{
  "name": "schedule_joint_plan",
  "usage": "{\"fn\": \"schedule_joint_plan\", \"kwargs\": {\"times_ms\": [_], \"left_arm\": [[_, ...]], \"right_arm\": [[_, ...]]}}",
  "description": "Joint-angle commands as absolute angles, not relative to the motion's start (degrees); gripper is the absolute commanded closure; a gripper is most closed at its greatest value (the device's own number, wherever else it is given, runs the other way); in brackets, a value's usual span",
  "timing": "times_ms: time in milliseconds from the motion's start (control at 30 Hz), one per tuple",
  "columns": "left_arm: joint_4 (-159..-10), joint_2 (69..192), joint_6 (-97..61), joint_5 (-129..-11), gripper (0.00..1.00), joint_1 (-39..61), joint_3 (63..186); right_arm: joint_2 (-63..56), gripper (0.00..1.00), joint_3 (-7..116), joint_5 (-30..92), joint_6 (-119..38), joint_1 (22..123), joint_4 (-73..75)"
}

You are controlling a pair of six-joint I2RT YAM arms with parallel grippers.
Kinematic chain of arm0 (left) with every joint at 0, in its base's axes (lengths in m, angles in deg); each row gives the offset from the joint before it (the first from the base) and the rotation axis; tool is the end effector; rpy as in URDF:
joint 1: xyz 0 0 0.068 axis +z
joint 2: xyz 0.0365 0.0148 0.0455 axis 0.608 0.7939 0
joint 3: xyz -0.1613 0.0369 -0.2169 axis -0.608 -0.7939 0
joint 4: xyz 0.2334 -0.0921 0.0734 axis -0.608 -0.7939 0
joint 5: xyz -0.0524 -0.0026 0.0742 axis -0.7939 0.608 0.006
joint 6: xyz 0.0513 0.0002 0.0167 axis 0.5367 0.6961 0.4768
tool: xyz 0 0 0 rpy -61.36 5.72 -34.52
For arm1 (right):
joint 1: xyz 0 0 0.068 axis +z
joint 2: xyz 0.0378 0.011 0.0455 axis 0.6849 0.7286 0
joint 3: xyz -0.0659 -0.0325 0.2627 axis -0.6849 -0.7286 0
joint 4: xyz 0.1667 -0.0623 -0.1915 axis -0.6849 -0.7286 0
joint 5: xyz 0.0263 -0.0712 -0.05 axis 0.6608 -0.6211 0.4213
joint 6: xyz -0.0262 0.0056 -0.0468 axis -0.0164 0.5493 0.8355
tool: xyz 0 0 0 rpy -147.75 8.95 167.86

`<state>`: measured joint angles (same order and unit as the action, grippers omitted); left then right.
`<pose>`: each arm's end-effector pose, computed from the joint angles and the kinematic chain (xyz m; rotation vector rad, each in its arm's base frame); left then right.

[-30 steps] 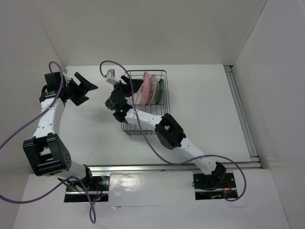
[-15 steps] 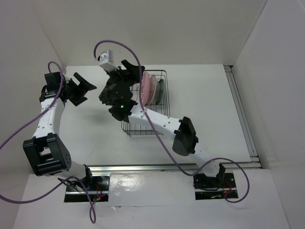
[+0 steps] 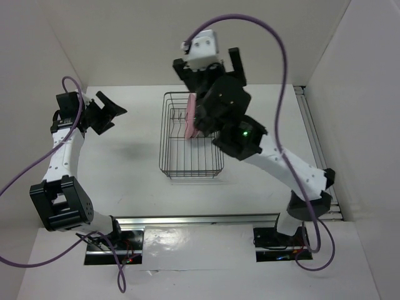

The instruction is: Load the plates into the dish rack

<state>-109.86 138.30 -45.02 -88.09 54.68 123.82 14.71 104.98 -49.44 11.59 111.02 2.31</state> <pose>0.3171 0.0818 0.3260 -0.7859 2.0460 -0.7188 0.1553 0.2906 0.5783 -0.1554 1.4316 -0.3627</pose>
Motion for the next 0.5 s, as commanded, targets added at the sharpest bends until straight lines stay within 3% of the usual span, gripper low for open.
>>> {"fn": "schedule_joint_plan", "kwargs": {"times_ms": [0, 67, 133, 200, 267, 367, 400, 467], "left_arm": [[-103.21, 135.06, -41.9, -94.82, 0.0, 55.02, 123.55], [-101.36, 134.44, -41.29, -97.9, 0.0, 55.02, 123.55], [-100.65, 133.83, -41.28, -98.69, 0.0, 55.02, 123.55], [-100.65, 133.12, -40.75, -98.0, 0.0, 55.02, 123.55], [-101.36, 131.89, -40.23, -94.76, 0.0, 55.02, 123.55], [-106.35, 131.19, -39.7, -85.66, 0.0, 55.02, 126.09], [-108.11, 130.67, -39.7, -83.34, 0.0, 55.55, 126.8], [-109.7, 130.05, -41.53, -80.77, 0.0, 57.83, 126.8]], "right_arm": [[7.98, 0.0, 96.89, -38.13, -3.61, 102.4, -11.5], [7.27, 0.0, 93.89, -29.43, -14.68, 96.61, -17.46], [6.65, 0.0, 90.92, -23.37, -23.28, 85.28, -23.98], [5.43, 0.0, 87.75, -9.5, -28.41, 71.4, -26.28], [0.08, 0.0, 76.96, -1.42, -31.24, 65.67, -21.3], [-2.75, 0.0, 73.06, 7.48, -38.08, 53.37, -21.27], [-2.75, 0.0, 71.92, 16.04, -40.19, 45.51, -20.67], [-6.0, 0.0, 66.92, 25.83, -46.17, 39.65, -18.47]]}}
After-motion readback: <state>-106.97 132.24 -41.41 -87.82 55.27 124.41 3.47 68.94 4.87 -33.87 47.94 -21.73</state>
